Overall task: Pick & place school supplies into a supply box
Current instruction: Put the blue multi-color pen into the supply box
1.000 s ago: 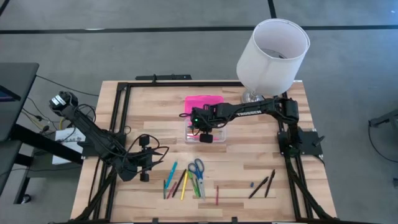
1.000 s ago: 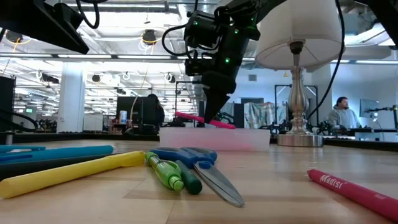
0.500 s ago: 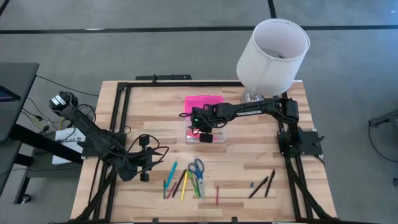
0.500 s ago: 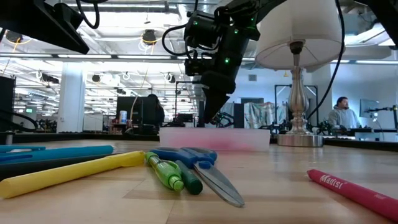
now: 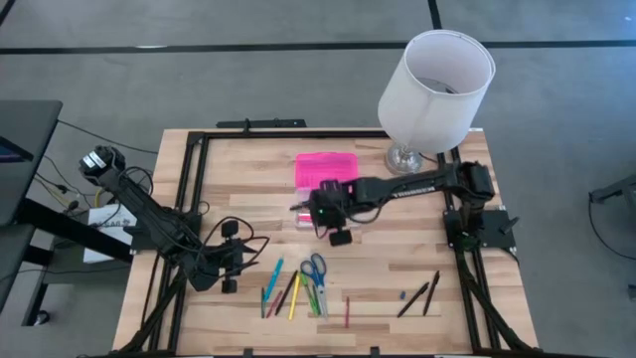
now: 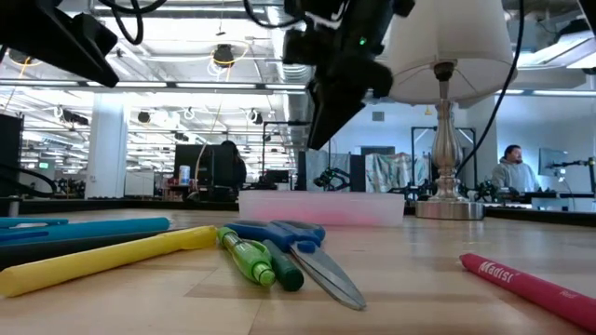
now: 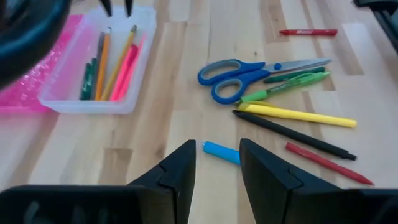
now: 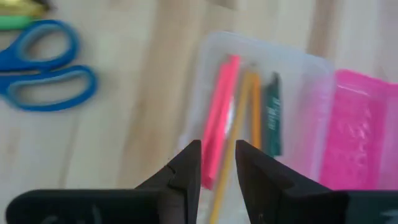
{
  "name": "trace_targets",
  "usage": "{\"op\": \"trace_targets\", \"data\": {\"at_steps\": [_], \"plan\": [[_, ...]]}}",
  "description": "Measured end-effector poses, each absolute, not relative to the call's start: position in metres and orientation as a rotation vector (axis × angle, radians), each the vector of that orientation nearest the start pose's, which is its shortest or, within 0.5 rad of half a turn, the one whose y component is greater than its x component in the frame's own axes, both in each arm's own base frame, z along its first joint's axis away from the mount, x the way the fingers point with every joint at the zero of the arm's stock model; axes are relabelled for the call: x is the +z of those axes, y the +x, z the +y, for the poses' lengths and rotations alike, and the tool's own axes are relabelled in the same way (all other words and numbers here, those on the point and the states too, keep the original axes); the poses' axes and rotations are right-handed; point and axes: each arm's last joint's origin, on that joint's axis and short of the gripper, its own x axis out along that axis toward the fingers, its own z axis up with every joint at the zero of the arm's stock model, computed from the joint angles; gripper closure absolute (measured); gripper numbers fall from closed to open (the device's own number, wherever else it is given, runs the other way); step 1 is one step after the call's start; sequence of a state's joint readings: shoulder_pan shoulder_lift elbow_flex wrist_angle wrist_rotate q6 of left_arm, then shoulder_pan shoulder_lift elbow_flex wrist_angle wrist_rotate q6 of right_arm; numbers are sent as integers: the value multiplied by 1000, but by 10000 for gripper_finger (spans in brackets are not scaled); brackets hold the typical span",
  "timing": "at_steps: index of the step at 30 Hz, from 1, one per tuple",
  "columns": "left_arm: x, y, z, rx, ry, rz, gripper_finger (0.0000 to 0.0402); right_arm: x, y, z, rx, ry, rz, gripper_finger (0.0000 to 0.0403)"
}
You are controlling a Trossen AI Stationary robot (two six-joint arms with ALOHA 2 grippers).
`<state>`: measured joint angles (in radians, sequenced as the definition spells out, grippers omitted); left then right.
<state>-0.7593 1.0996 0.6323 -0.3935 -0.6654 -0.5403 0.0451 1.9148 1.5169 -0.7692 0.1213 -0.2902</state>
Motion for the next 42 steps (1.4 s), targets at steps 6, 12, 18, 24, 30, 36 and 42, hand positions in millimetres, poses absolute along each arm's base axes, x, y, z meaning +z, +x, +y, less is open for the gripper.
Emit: {"op": "trace_targets", "data": {"at_steps": [6,12,18,24,30,36,42], "plan": [[206,158,-132,4,-19,684,281,221,386,48,177,-393,1231,310],[179,152,-128,-44,-86,700,281,221,379,83,221,-414,1227,310],[150,150,-127,-62,-115,702,281,220,369,117,222,-407,1223,310],[126,160,-136,-80,-25,728,281,221,355,156,163,-484,1180,322],[112,169,-144,-114,21,713,281,223,338,193,124,-544,1108,336],[106,175,-143,-115,15,712,281,224,322,220,45,-530,1036,339],[97,184,-142,-156,2,719,281,219,304,244,-2,-557,958,340]]}}
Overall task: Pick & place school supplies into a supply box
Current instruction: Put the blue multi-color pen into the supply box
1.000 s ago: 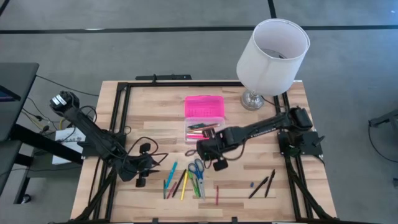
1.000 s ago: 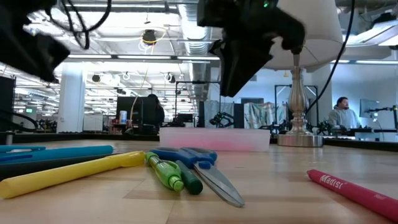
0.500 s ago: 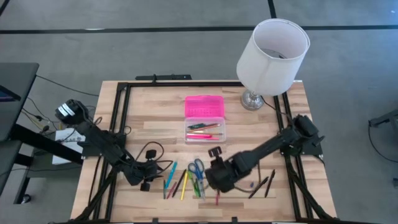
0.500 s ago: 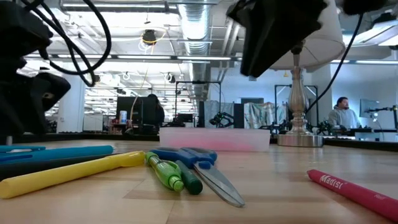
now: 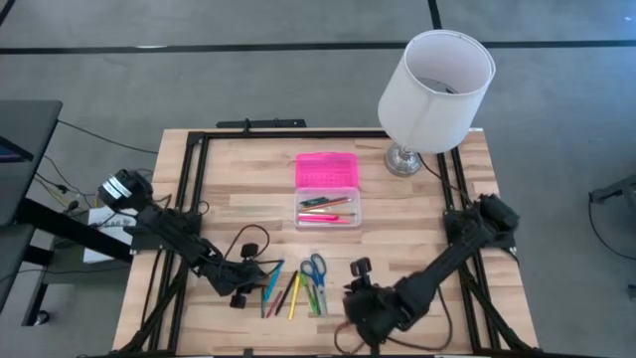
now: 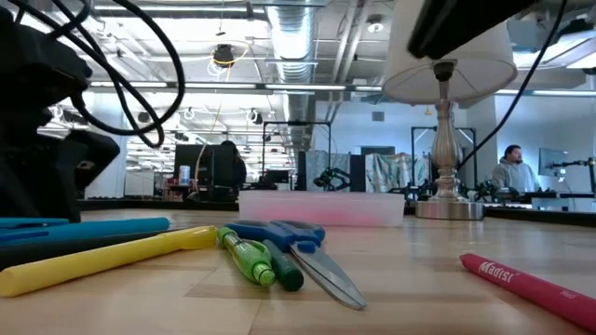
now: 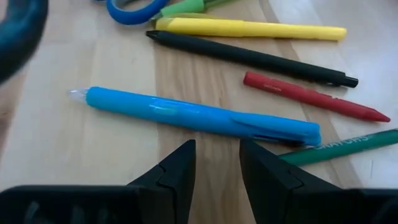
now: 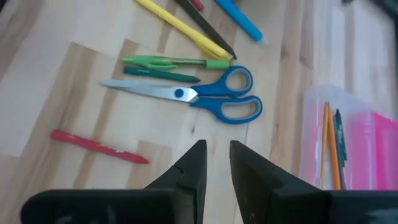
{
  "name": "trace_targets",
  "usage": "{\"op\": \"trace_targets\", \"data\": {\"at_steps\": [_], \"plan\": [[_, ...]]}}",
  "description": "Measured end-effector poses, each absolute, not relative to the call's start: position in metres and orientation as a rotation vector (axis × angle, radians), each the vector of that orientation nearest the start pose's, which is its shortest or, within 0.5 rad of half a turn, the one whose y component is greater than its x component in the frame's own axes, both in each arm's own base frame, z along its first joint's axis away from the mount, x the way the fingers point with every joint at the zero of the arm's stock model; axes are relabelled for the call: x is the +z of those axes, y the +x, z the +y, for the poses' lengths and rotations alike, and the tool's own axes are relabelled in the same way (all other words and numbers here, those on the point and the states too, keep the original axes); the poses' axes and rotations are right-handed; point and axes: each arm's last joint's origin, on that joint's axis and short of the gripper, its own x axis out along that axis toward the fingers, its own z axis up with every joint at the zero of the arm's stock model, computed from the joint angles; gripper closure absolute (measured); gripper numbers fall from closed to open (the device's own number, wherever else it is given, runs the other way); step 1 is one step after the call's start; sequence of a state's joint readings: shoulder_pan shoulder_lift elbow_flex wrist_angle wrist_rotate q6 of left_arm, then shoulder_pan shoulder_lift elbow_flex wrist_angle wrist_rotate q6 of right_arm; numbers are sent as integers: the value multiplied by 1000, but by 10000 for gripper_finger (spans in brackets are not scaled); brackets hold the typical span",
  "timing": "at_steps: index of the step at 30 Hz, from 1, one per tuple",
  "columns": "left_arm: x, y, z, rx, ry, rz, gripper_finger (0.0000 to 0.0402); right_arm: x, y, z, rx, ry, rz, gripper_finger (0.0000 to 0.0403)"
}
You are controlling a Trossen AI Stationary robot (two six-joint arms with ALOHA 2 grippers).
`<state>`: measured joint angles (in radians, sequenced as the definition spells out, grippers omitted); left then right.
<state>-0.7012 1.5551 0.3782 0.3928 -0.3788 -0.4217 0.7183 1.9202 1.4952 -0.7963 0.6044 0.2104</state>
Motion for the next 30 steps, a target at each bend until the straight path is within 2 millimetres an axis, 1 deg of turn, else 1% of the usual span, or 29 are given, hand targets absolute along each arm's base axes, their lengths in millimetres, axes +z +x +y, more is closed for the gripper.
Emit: {"op": "trace_targets", "data": {"at_steps": [4,8,12,17,22,27,30], "plan": [[94,193,-142,-168,13,706,281,211,293,254,-23,-610,914,340],[96,202,-145,-193,80,698,281,204,285,255,-50,-641,913,340],[104,211,-149,-193,171,681,281,204,285,254,-67,-621,918,340],[107,216,-150,-177,274,738,281,204,285,254,-69,-622,918,340],[112,219,-153,-194,430,814,281,204,285,253,-70,-621,918,340],[123,227,-158,-232,548,825,281,204,288,251,-75,-613,919,340],[128,231,-160,-225,593,821,281,204,289,250,-79,-610,921,340]]}}
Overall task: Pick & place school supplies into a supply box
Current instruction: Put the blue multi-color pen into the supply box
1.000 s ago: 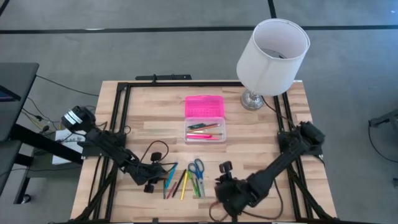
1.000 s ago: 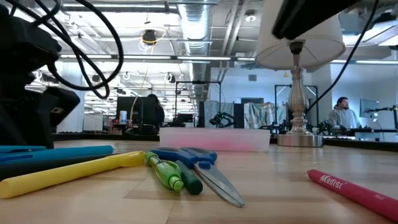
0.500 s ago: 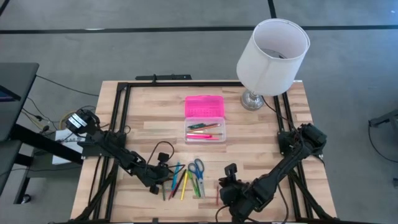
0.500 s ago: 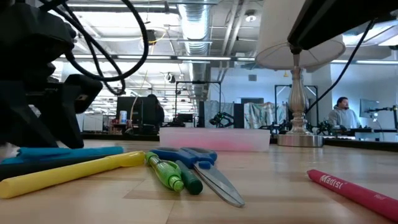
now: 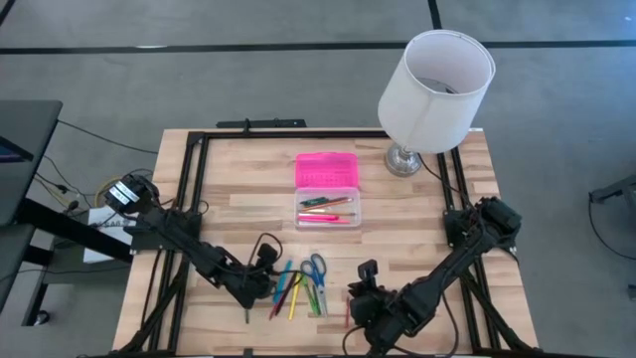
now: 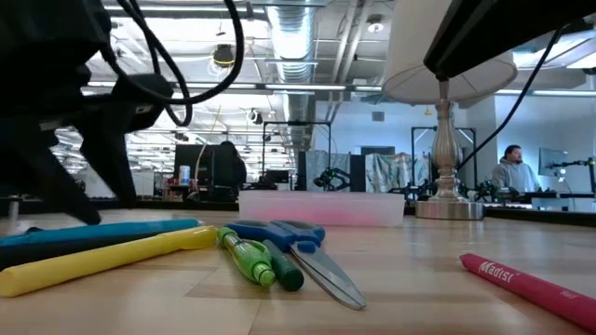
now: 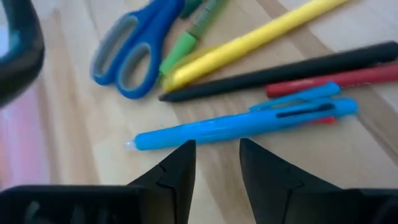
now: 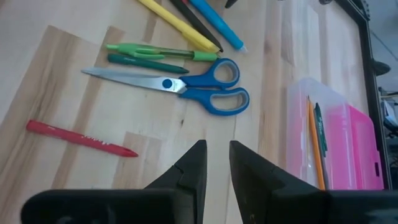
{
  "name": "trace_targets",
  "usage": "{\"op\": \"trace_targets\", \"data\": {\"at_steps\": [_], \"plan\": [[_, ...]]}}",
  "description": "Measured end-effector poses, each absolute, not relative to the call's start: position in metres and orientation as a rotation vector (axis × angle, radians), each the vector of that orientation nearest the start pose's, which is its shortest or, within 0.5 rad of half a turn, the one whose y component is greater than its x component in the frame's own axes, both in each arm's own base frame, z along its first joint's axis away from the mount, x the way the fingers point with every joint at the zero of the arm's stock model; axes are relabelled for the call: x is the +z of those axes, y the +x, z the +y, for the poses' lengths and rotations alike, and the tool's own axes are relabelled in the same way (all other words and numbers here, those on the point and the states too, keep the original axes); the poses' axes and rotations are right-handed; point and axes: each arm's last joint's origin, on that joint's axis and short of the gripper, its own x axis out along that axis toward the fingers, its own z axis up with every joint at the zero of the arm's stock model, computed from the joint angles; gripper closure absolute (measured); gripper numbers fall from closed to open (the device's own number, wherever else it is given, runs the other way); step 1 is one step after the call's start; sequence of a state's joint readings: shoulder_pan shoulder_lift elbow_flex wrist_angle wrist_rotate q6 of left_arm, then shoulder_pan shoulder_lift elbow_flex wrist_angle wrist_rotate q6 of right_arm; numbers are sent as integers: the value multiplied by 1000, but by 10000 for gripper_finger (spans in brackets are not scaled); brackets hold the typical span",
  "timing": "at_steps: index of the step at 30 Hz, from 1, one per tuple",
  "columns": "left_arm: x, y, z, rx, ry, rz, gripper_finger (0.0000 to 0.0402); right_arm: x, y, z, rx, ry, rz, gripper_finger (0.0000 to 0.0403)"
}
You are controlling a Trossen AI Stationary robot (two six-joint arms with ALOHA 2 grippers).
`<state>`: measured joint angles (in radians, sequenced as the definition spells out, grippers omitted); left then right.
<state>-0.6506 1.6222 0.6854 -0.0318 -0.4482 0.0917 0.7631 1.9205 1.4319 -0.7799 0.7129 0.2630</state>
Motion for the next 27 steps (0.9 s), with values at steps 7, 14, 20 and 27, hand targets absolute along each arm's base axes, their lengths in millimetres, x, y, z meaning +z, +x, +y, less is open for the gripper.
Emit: {"op": "trace_targets", "data": {"at_steps": [7,14,20,27], "plan": [[142,242,-165,-192,647,765,281,204,289,250,-75,-607,921,340],[145,258,-146,-208,623,759,281,204,289,250,-76,-606,920,340],[148,274,-128,-269,568,727,281,204,289,251,-75,-606,920,340],[147,281,-111,-305,500,749,281,204,289,251,-74,-606,920,340]]}}
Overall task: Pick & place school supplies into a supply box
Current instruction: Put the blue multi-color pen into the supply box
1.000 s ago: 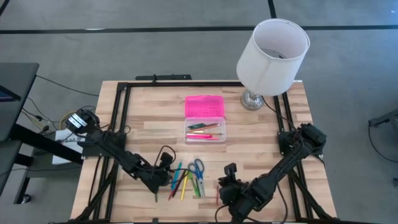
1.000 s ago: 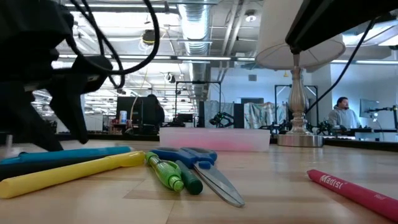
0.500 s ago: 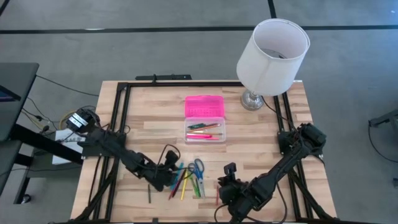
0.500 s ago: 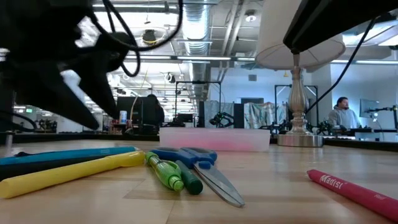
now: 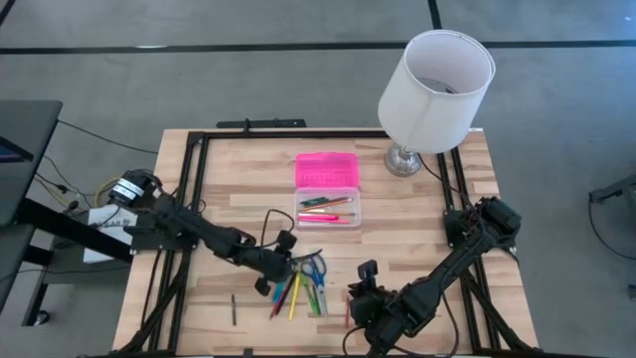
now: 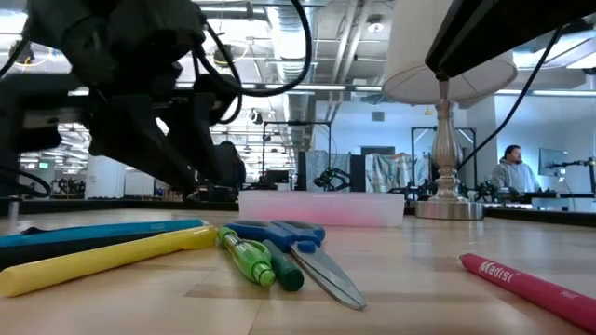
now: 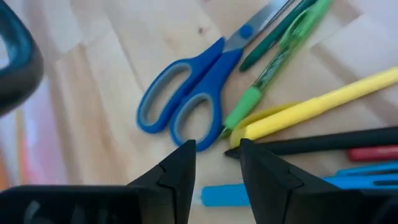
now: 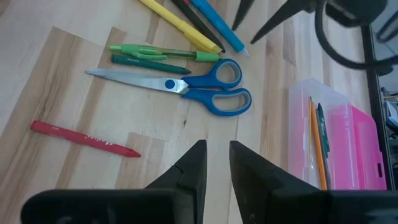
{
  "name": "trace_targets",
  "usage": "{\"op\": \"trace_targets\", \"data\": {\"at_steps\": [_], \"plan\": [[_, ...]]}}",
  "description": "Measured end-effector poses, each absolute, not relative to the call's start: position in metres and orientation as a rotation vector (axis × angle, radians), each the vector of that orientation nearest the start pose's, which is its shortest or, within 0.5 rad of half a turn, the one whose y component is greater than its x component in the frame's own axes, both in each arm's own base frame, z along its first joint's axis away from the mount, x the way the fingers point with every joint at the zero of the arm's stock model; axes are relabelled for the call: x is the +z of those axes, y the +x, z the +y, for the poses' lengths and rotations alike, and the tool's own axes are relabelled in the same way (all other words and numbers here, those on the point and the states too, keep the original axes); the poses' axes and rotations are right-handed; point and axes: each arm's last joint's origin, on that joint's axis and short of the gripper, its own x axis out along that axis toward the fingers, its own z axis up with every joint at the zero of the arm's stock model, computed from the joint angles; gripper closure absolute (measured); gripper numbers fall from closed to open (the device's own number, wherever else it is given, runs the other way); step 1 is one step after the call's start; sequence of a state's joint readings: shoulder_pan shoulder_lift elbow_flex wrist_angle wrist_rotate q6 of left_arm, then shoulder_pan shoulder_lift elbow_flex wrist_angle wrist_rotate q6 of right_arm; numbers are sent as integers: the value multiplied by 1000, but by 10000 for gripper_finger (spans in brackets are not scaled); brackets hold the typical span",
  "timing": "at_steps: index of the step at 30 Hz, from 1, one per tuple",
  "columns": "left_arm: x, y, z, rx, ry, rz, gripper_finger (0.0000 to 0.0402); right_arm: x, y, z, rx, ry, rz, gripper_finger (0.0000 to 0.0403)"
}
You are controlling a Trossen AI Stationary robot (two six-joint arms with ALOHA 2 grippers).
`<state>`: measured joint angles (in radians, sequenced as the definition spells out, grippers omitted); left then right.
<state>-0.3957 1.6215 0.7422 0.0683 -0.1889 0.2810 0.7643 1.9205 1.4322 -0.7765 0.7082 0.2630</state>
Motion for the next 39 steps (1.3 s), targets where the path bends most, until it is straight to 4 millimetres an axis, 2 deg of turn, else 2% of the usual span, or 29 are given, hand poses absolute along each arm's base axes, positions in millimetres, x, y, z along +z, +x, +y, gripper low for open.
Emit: {"op": "trace_targets", "data": {"at_steps": [5,15,30,35,39], "plan": [[137,287,-98,-322,416,799,281,204,289,251,-74,-605,920,340],[118,292,-88,-312,337,886,281,204,289,251,-73,-602,921,340],[115,284,-67,-210,261,1050,281,204,289,251,-76,-597,921,340],[115,279,-63,-161,286,1091,281,204,289,251,-76,-597,921,340],[122,273,-60,-103,303,1115,281,204,289,251,-77,-596,920,340]]}}
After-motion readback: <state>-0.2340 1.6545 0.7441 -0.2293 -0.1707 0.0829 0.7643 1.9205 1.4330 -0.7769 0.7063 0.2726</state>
